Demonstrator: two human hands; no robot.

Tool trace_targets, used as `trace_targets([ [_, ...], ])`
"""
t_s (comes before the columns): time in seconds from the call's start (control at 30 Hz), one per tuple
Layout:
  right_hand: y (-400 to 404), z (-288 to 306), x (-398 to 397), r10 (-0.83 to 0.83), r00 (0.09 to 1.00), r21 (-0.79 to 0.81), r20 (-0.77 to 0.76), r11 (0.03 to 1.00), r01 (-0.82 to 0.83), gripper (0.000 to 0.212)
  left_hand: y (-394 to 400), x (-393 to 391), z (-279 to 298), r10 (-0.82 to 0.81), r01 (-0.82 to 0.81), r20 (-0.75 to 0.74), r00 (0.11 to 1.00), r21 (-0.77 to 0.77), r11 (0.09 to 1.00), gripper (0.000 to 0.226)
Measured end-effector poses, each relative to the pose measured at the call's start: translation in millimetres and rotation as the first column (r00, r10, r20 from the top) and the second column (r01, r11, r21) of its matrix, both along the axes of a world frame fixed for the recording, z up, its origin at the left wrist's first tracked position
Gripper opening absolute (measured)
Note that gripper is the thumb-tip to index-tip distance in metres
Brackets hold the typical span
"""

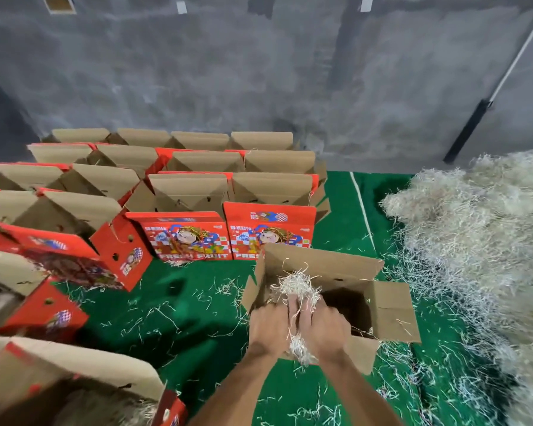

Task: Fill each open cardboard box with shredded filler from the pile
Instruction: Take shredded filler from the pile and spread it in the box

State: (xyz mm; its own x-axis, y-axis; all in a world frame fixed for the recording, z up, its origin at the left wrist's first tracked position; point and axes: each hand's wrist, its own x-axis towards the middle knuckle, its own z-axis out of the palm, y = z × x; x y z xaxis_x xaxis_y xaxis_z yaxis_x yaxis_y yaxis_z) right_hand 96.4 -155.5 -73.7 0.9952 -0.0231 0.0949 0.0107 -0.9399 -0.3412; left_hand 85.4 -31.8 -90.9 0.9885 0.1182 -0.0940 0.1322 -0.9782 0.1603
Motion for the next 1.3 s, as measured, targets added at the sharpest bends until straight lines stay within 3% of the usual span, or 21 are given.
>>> trace_targets([
  [0.23,3,1,-16,0.026,0.999,-0.024,0.026,0.999,-0.026,0.076,-5,-25,10,0.042,-0.044,0.174,0.984,0.008,0.999,0.058],
  [0.37,8,5,-36,0.064,0.995,0.054,-0.071,0.997,-0.060,0.093,0,-54,16,0.208,-0.189,0.040,0.977,-0.276,0.942,0.032],
  [0.4,8,8,-35,0.046,0.995,0.117,-0.088,0.993,-0.036,0.101,-3,-55,23,0.268,-0.231,0.039,0.962,-0.401,0.887,0.024],
  [0.47,3,19,-28,0.008,0.981,0.370,-0.193,0.927,0.065,0.104,-11,-49,41,0.404,-0.260,0.053,0.913,-0.687,0.678,0.011],
  [0.53,-3,39,-21,-0.024,0.939,0.700,-0.343,0.660,0.273,0.089,-14,-40,65,0.517,-0.188,0.048,0.855,-0.900,0.394,0.007],
  [0.57,-9,47,-18,-0.036,0.929,0.776,-0.369,0.537,0.329,0.082,-11,-35,75,0.562,-0.129,0.092,0.822,-0.931,0.341,0.006],
  [0.6,-14,55,-15,-0.044,0.936,0.811,-0.350,0.486,0.326,0.077,-9,-33,83,0.578,-0.084,0.129,0.806,-0.941,0.327,0.012],
  [0.7,-15,69,-16,-0.082,0.978,0.828,-0.190,0.521,0.205,0.053,-23,-30,101,0.516,-0.015,0.099,0.851,-0.977,0.214,0.042],
  [0.77,-6,74,-20,-0.090,0.993,0.837,-0.076,0.536,0.112,0.035,-44,-32,103,0.442,-0.014,0.108,0.891,-0.965,0.263,0.054],
  [0.8,-5,78,-21,-0.085,0.995,0.836,-0.043,0.542,0.083,0.034,-46,-32,104,0.423,-0.027,0.097,0.901,-0.960,0.277,0.055],
  [0.9,-29,86,-15,-0.066,0.996,0.879,-0.066,0.467,0.089,0.055,-10,-20,111,0.463,-0.166,-0.066,0.884,-0.970,0.177,0.047],
  [1.0,-44,84,-7,-0.169,0.977,0.904,-0.129,0.385,0.186,0.065,13,-11,118,0.585,-0.216,-0.206,0.785,-0.975,-0.053,0.035],
  [1.07,-22,81,-14,-0.140,0.987,0.888,-0.079,0.441,0.134,0.048,-11,-11,111,0.544,-0.216,-0.290,0.787,-0.956,-0.198,0.021],
  [1.1,-10,78,-19,-0.098,0.993,0.881,-0.059,0.462,0.098,0.039,-26,-15,107,0.490,-0.234,-0.316,0.812,-0.946,-0.223,0.021],
  [1.2,-25,81,-20,-0.036,0.999,0.875,-0.027,0.483,0.042,0.047,-21,-15,98,0.480,-0.270,-0.304,0.823,-0.953,-0.140,0.021],
  [1.23,-46,77,-12,-0.108,0.993,0.865,-0.043,0.493,0.091,0.042,-5,-14,101,0.516,-0.290,-0.308,0.799,-0.950,-0.117,0.022],
  [1.3,-87,72,-3,-0.277,0.941,0.874,-0.194,0.387,0.294,0.019,28,-7,103,0.580,-0.330,-0.340,0.740,-0.935,-0.127,0.027],
])
